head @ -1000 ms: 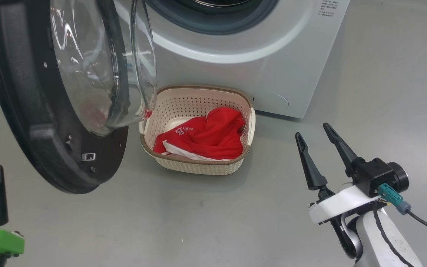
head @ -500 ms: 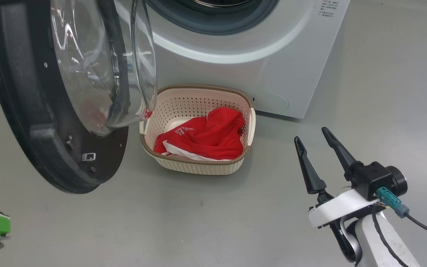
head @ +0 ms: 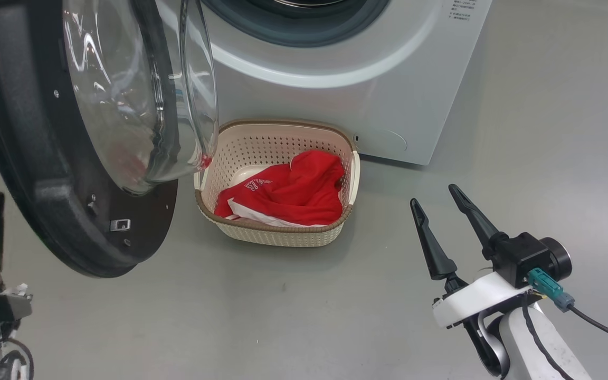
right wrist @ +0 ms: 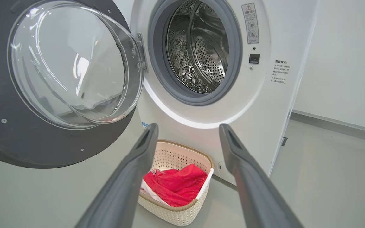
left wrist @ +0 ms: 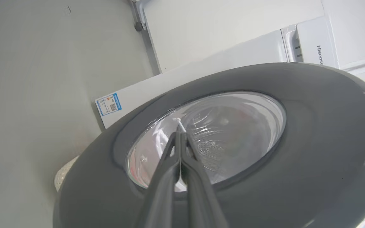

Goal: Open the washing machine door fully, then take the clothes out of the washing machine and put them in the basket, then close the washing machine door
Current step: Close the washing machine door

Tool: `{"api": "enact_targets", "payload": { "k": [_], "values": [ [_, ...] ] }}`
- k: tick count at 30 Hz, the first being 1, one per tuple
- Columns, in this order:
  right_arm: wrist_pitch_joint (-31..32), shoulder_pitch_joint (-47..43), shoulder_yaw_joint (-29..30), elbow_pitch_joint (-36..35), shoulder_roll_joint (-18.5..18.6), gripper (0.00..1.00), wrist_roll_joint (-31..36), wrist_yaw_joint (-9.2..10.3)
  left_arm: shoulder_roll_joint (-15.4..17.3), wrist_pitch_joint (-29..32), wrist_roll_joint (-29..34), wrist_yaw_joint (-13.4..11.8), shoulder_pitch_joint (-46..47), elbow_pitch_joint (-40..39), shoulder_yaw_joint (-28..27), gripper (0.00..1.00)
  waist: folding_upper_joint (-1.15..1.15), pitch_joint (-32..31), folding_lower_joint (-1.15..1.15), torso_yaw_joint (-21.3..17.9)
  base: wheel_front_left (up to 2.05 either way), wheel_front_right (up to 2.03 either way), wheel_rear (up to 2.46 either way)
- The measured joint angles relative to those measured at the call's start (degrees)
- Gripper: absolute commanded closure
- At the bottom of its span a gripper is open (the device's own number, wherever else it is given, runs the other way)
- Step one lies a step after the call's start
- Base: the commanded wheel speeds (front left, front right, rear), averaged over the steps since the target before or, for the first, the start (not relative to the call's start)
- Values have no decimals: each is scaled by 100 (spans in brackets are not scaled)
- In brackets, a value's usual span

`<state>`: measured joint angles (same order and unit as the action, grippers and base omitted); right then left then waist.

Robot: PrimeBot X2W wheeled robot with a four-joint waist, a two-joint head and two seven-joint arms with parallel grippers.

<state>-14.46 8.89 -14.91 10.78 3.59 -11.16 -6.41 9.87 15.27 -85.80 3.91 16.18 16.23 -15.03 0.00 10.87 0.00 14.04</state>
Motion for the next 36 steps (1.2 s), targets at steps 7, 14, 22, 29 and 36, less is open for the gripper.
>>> {"api": "enact_targets", "payload": {
  "k": [7,14,22,29,36],
  "values": [
    [0,0,40,0,1,0,0,0,-140,1098,-1071,-615,190,-12,-154,100,0,52,0,-48,0,0,0],
    [0,1,56,0,0,0,0,0,-101,1718,-1582,-917,196,-204,-309,100,0,80,0,-74,0,0,0],
    [0,3,76,2,-1,0,0,0,-18,2434,-1794,-923,144,-526,-74,100,0,78,0,-95,0,0,0],
    [0,10,8,35,-7,0,0,-1,-14,2707,-2001,-967,-106,-745,-73,100,0,44,0,-214,0,0,0],
    [0,46,-21,33,-11,0,-1,-1,-22,2785,-2059,-1000,-244,-948,-99,100,0,56,0,-430,0,0,0]
  ]
}}
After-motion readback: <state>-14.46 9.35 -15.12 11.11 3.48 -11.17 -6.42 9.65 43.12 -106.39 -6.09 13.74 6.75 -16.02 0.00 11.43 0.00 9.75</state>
